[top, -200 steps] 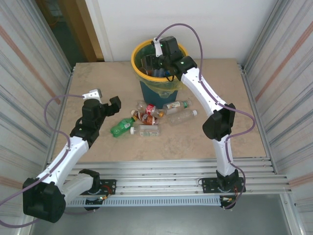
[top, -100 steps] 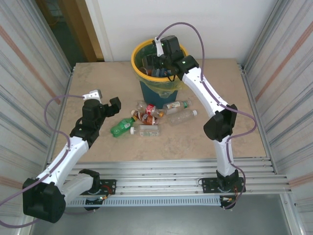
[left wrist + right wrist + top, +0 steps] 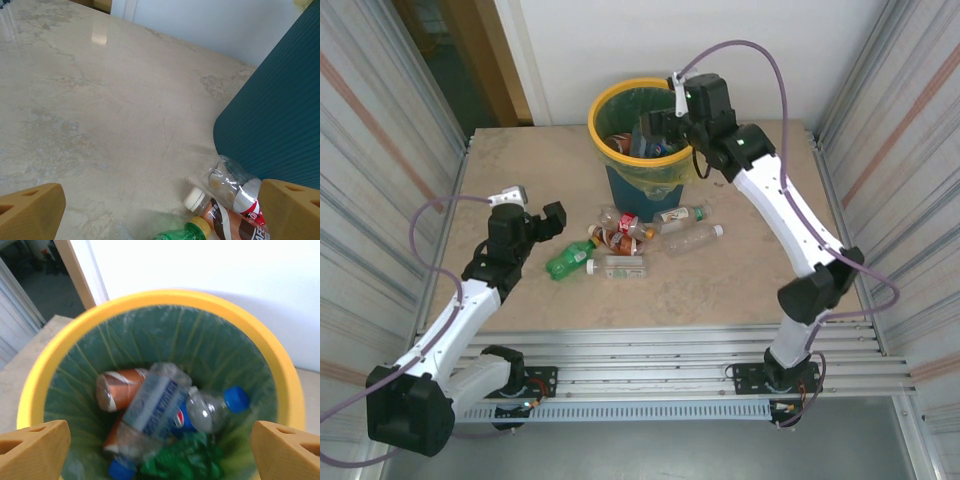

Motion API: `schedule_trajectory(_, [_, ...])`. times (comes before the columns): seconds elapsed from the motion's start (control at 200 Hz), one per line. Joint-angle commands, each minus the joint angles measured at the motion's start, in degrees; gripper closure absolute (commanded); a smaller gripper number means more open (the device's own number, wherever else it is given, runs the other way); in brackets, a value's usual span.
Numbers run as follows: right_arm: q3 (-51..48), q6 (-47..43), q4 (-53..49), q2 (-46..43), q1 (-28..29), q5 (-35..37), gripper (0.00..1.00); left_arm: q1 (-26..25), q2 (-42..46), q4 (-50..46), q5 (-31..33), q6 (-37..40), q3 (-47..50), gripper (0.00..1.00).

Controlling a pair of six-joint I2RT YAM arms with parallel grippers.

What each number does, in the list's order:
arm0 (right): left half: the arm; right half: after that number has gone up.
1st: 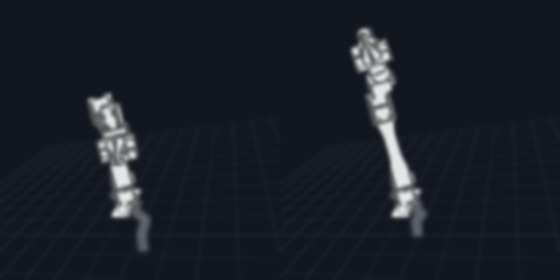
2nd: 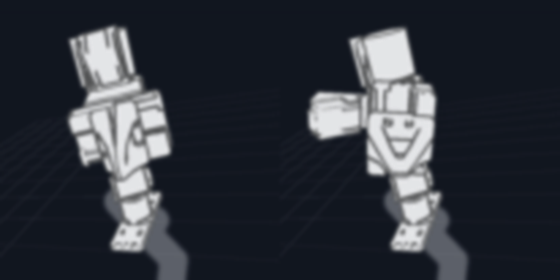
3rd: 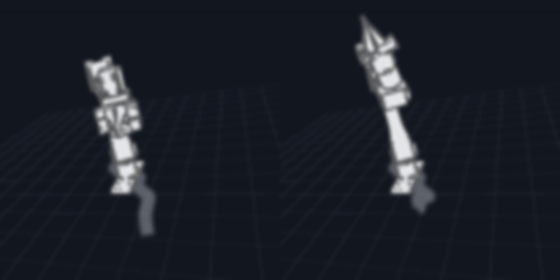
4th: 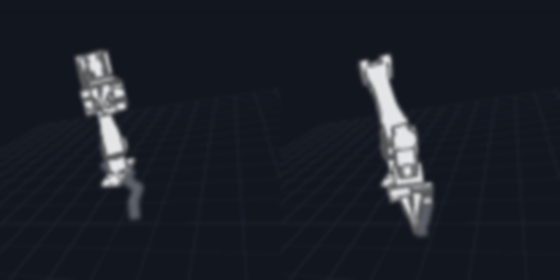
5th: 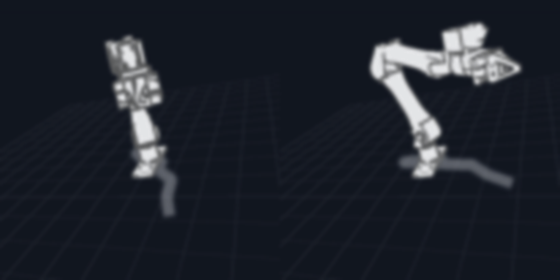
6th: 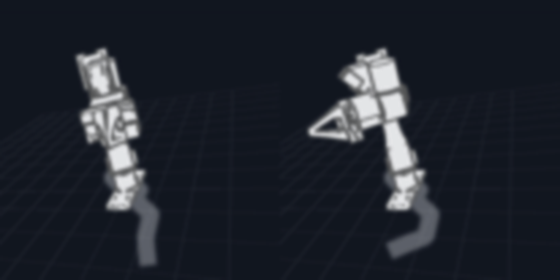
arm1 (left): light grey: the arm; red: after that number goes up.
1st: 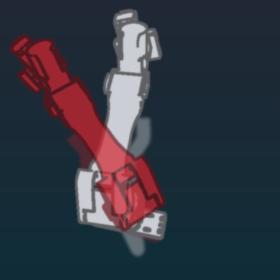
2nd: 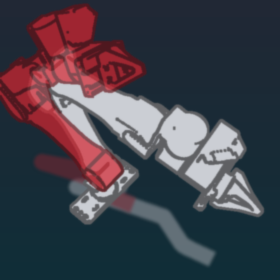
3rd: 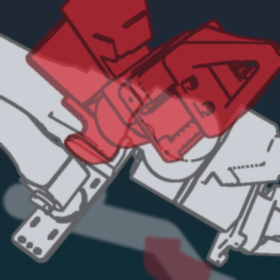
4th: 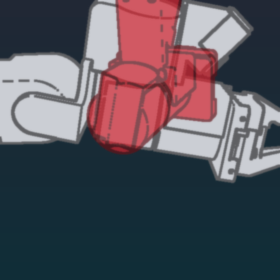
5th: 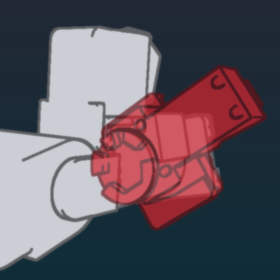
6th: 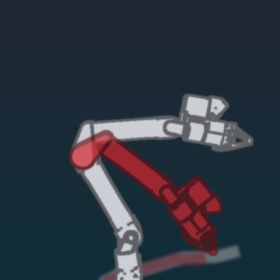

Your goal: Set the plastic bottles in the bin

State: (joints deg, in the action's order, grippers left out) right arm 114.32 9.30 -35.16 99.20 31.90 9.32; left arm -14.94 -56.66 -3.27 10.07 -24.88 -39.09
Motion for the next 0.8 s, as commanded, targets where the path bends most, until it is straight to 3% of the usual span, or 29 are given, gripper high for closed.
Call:
schedule_trajectory(0.0, [-9.06,2.90,2.83,-7.52,-0.90,3.81,0.07,0.52,1.25,-0.78,-0.53,1.66,-0.93,0.01])
schedule_trajectory(0.21, [-26.32,10.86,4.57,-21.14,-3.96,5.71,0.00,0.47,0.51,-0.79,-1.75,1.73,-0.75,0.01])
schedule_trajectory(0.426, [-39.89,19.08,1.01,-31.32,-5.70,8.72,0.01,0.47,-0.62,-0.42,-3.42,1.16,-0.64,0.01])
schedule_trajectory(0.797, [-58.73,36.73,-0.01,-33.86,-5.75,6.74,0.02,0.47,-2.55,1.17,-4.57,-1.30,-1.12,0.01])
